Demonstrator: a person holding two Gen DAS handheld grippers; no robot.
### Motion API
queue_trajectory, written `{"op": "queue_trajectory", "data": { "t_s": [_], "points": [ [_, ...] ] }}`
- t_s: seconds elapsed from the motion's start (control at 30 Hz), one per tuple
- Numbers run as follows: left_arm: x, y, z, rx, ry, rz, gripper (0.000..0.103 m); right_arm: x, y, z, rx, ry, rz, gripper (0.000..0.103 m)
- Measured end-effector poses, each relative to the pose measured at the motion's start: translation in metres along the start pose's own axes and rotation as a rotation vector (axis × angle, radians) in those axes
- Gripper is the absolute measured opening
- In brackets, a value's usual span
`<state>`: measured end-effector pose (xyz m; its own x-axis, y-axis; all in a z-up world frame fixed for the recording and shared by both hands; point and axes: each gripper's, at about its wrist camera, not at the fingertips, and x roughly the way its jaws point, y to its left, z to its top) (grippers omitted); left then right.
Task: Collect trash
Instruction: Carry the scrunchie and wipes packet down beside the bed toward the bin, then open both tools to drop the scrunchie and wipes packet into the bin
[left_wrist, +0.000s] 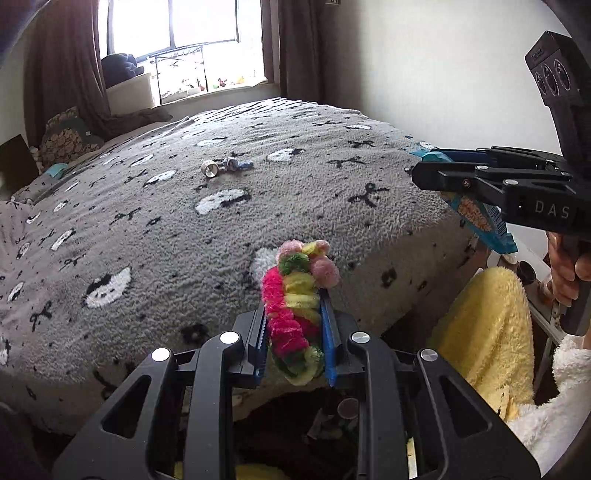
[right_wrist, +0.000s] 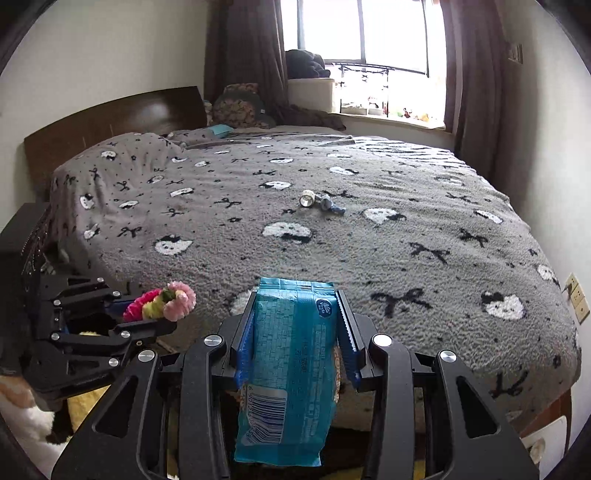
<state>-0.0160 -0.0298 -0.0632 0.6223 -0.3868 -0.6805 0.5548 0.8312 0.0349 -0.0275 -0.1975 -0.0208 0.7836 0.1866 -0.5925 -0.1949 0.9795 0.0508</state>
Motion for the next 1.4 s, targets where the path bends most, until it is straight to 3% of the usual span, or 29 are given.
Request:
{"op": "queue_trajectory", "data": {
  "t_s": [0.27,0.77,1.2,1.4],
  "points": [
    [0.023,-0.011,-0.049,-0.048,0.093,-0.009,0.023,0.012,-0.004,-0.050,0.082,0.077,-0.004,0.040],
    [0.112,-0.002,-0.136,-0.183,0.376,-0.001,0.023,0.096,-0.017,-0.133,0.181,0.338,0.001,0.040],
    [0.152,0.000,-0.173,-0.265,0.539,-0.127,0.023,0.146,-0.008,-0.187,0.255,0.545,0.121,0.040],
    [0.169,-0.003,-0.176,-0.277,0.592,-0.163,0.023,0.162,-0.006,-0.196,0.273,0.600,0.121,0.040]
  ]
}}
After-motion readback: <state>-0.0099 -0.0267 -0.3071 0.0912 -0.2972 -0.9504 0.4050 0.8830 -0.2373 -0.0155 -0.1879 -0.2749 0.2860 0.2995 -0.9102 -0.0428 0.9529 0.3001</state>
